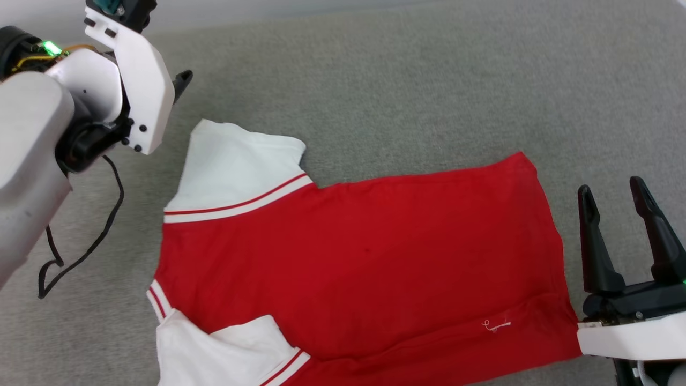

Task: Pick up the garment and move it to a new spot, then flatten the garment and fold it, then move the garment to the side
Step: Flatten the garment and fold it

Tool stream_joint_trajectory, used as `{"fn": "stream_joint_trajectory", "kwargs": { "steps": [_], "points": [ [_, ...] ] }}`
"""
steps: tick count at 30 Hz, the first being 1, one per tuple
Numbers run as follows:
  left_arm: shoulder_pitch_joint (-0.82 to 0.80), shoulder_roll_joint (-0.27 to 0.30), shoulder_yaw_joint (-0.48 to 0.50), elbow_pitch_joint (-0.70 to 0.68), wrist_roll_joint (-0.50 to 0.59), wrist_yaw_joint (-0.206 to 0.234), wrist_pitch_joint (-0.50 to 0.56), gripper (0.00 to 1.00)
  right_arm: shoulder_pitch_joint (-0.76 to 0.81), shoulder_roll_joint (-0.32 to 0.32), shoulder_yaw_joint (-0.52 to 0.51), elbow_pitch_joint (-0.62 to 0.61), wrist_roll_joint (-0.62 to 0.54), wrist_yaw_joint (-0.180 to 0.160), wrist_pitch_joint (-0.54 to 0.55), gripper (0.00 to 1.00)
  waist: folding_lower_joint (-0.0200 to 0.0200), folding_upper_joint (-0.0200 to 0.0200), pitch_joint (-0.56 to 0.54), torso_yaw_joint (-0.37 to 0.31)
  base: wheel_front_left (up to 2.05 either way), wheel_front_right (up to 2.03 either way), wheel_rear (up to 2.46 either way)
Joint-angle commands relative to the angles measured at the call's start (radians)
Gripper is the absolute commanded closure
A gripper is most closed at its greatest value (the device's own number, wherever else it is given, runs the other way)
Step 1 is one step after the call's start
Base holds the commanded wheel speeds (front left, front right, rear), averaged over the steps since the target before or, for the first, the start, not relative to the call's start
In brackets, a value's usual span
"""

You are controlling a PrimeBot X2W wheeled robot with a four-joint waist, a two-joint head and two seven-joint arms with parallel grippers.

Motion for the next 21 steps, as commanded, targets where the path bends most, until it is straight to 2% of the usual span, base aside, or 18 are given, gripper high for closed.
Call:
{"fn": "stream_joint_trajectory", "kwargs": {
  "steps": [1, 6, 9, 14, 19, 20, 21],
  "points": [
    [-0.030, 0.002, -0.011, 0.016, -0.004, -0.012, 0.051, 0.00, -0.018, 0.017, 0.007, 0.001, -0.004, -0.001, -0.017, 0.00, -0.0001, -0.0001, 0.064, -0.047, 0.00, 0.00, 0.00],
    [-0.086, 0.011, -0.058, 0.043, -0.054, -0.043, 0.290, 0.00, -0.050, 0.035, 0.034, 0.028, -0.020, -0.001, -0.054, 0.00, -0.0001, -0.0001, 0.126, -0.077, 0.00, 0.00, 0.00],
    [-0.114, 0.020, -0.088, 0.030, -0.065, -0.057, 0.390, 0.00, -0.077, 0.039, 0.052, 0.046, -0.023, -0.001, -0.068, 0.00, -0.0001, -0.0001, 0.163, -0.091, 0.00, 0.00, 0.00],
    [-0.145, 0.030, -0.131, 0.021, -0.073, -0.066, 0.521, 0.00, -0.122, 0.035, 0.075, 0.076, -0.021, -0.001, -0.082, 0.00, -0.0001, -0.0001, 0.213, -0.105, 0.00, 0.00, 0.00],
    [-0.126, 0.033, -0.180, 0.012, -0.071, -0.069, 0.568, 0.00, -0.145, 0.027, 0.090, 0.105, -0.017, -0.001, -0.092, 0.00, -0.0001, -0.0001, 0.236, -0.108, 0.00, 0.00, 0.00],
    [-0.123, 0.036, -0.185, 0.006, -0.072, -0.071, 0.568, 0.67, -0.144, 0.024, 0.090, 0.111, -0.015, -0.001, -0.096, 0.00, -0.0001, -0.0001, 0.237, -0.108, 0.00, 0.00, 0.00],
    [-0.120, 0.039, -0.188, 0.000, -0.079, -0.072, 0.566, 1.00, -0.145, 0.023, 0.090, 0.116, -0.014, -0.001, -0.099, 0.00, -0.0001, -0.0001, 0.235, -0.106, 0.00, 0.00, 0.00]
  ]
}}
